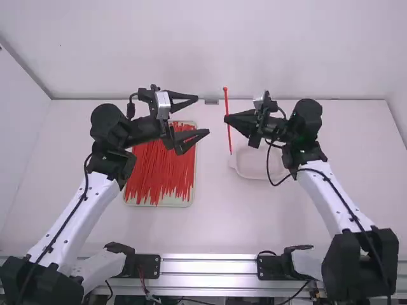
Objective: Fasten the cable tie
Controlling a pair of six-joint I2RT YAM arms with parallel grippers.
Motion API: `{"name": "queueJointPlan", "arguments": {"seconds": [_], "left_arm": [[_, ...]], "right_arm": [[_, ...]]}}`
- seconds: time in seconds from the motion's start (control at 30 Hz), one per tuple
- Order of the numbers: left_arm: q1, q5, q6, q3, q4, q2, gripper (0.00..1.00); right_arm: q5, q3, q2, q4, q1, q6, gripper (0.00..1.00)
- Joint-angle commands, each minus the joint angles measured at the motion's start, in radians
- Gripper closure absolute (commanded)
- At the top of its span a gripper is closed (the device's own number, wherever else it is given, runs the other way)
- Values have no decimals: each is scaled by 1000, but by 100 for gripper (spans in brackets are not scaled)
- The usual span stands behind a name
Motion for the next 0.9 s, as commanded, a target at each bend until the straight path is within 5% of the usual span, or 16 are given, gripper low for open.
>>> {"name": "queueJointPlan", "arguments": {"seconds": [0.0,0.43,0.53,0.73,0.87], "left_arm": [[-4,58,-22,28,22,-1,1],[-6,34,-156,28,114,-1,0],[-6,44,-160,28,126,-1,7],[-26,43,-199,28,131,-1,45],[-43,43,-165,27,119,-1,51]], "right_arm": [[-105,53,24,27,20,5,100],[-185,52,29,175,89,24,100],[-185,52,30,184,100,33,100],[-186,52,30,184,127,34,100],[-185,52,30,185,129,35,100]]}}
